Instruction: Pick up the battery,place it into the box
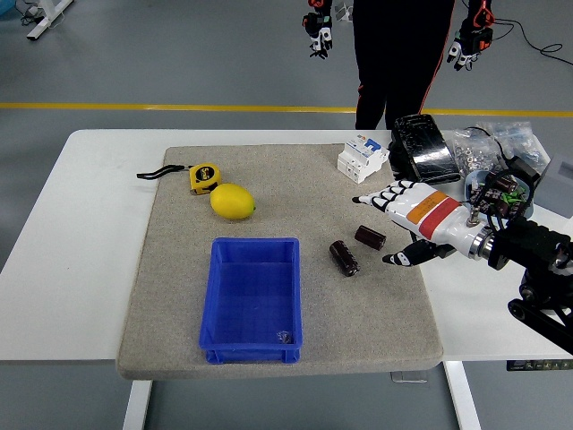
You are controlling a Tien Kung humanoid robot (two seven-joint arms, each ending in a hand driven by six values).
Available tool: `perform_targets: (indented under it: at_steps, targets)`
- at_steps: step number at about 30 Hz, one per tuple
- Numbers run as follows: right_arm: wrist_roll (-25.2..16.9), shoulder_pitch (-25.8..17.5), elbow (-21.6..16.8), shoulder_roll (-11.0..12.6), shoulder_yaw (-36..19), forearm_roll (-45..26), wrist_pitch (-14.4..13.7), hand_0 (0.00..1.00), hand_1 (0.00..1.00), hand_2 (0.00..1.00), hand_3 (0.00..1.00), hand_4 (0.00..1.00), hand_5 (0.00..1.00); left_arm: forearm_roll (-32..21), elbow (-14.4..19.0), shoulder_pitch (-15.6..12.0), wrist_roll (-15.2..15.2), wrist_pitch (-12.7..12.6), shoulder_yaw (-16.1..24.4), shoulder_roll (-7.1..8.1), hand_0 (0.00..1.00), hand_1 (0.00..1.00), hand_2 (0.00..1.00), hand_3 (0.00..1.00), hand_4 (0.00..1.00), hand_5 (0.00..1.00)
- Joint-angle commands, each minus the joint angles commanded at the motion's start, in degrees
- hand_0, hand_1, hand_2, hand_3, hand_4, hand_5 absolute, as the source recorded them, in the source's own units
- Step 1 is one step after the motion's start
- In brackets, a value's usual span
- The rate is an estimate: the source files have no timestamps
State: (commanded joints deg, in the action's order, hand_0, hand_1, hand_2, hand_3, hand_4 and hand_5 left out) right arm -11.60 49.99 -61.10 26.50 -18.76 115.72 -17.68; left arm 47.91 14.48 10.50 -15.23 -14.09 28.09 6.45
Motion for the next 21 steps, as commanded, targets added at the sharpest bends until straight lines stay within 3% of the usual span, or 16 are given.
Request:
perform_targets:
  at_steps: [3, 9, 15, 21]
  targets:
    - [-0.2, 1.9, 1.5, -1.1, 1.9, 1.1, -0.1, 0.793, 0.762, 0.816, 0.878, 0.834, 0.273, 0.1, 0.0, 0.0, 0.0, 0.0, 0.1, -0.01, 0.561, 0.572, 0.626, 0.582, 0.633, 0.6]
    - [-0.6, 6.9, 9.6, -6.0, 8.5, 3.0, -0.3, 0.789, 0.753, 0.808, 0.868, 0.798, 0.261, 0.6, 0.1, 0.1, -0.3, 0.2, 0.2, 0.02, 0.562, 0.571, 0.629, 0.583, 0.633, 0.599]
    - [-1.8, 9.6, 14.9, -9.5, 13.4, 4.0, -1.6, 0.782, 0.745, 0.796, 0.854, 0.776, 0.273, 0.5, 0.1, 0.2, -0.2, 0.2, 0.2, 0.05, 0.56, 0.571, 0.625, 0.583, 0.633, 0.599]
    - [-2.3, 10.8, 18.3, -11.0, 16.0, 4.0, -1.4, 0.781, 0.734, 0.792, 0.847, 0.764, 0.277, 0.4, 0.1, 0.5, -0.2, 0.1, 0.2, 0.14, 0.559, 0.57, 0.623, 0.583, 0.632, 0.598]
